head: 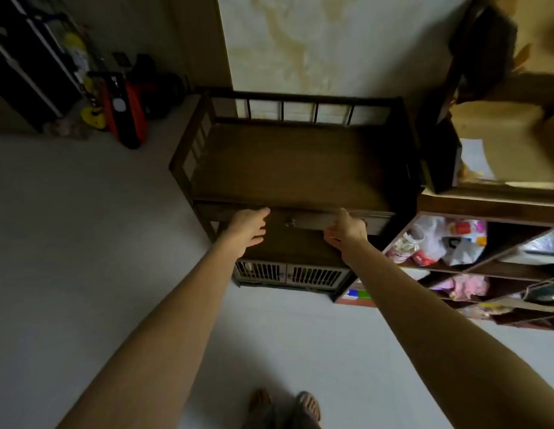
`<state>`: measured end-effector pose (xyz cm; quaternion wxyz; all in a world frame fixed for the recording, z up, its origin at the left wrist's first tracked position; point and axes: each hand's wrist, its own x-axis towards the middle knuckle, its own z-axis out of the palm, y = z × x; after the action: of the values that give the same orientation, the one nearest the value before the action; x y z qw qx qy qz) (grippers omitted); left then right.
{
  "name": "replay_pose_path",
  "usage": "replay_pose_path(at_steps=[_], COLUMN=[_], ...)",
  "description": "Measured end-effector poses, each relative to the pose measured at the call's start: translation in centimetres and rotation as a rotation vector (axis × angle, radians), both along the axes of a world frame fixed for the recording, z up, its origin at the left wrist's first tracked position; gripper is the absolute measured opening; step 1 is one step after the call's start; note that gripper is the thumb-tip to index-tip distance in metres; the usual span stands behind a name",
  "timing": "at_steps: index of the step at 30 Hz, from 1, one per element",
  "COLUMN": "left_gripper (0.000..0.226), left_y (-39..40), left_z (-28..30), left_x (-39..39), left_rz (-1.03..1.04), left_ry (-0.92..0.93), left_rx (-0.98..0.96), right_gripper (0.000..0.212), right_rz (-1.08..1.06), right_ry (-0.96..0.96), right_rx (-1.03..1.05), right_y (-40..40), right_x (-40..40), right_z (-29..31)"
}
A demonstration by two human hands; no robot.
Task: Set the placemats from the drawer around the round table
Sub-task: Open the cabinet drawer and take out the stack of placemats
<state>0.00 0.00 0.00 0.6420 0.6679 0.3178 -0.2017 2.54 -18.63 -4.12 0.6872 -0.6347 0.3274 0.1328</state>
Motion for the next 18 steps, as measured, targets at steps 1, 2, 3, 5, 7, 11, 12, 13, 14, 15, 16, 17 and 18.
replay_pose_path(at_steps=[1,2,3,5,7,11,12,13,14,15,16,17,18], left_gripper=[0.046,0.05,0.052,0.054,0.056,0.06,0.06,0.059,0.057,0.055,0.053,0.05,0.048], left_y=[-0.1,-0.1,-0.2,-0.5,-0.9,-1.4,-1.6,-1.8,-2.1,-2.2,-2.3,-2.4,-2.5], left_z=[-1.3,-2.4,-3.7,-5.9,-7.5,-9.5,-9.7,-10.0,-10.1,-10.3,-10.6,-11.0,-11.2], left_x=[0.3,0.7,0.9,1.2,2.1,4.3,4.7,5.1,5.4,5.7,6.0,6.4,6.6], left_rz=[0.107,0.198,0.295,0.483,0.639,0.817,0.851,0.885,0.915,0.938,0.955,0.968,0.979], left_ry=[0.009,0.02,0.03,0.038,0.04,0.019,0.017,0.024,0.037,0.047,0.049,0.05,0.049], left_rx=[-0.087,-0.184,-0.279,-0.432,-0.537,-0.625,-0.634,-0.63,-0.615,-0.594,-0.583,-0.583,-0.608], right_gripper=[0.039,0.042,0.044,0.055,0.067,0.081,0.082,0.082,0.08,0.078,0.076,0.074,0.074], right_rz=[-0.089,-0.173,-0.248,-0.407,-0.528,-0.672,-0.684,-0.683,-0.668,-0.638,-0.611,-0.609,-0.649], right_ry=[0.03,0.065,0.075,0.072,0.076,0.094,0.105,0.109,0.111,0.093,0.077,0.074,0.084], right_rx=[0.109,0.24,0.362,0.588,0.741,0.857,0.846,0.827,0.783,0.727,0.678,0.677,0.734], right_y=[0.3,0.7,1.2,2.2,2.9,3.4,3.4,3.4,3.5,3.4,3.4,3.3,3.1], right_x=[0.2,0.4,0.7,1.3,2.2,3.8,4.2,4.4,4.6,4.8,5.3,5.7,6.0], right_z=[-1.2,-2.3,-3.4,-5.8,-7.2,-8.3,-8.8,-9.4,-10.1,-10.5,-10.9,-11.2,-11.5])
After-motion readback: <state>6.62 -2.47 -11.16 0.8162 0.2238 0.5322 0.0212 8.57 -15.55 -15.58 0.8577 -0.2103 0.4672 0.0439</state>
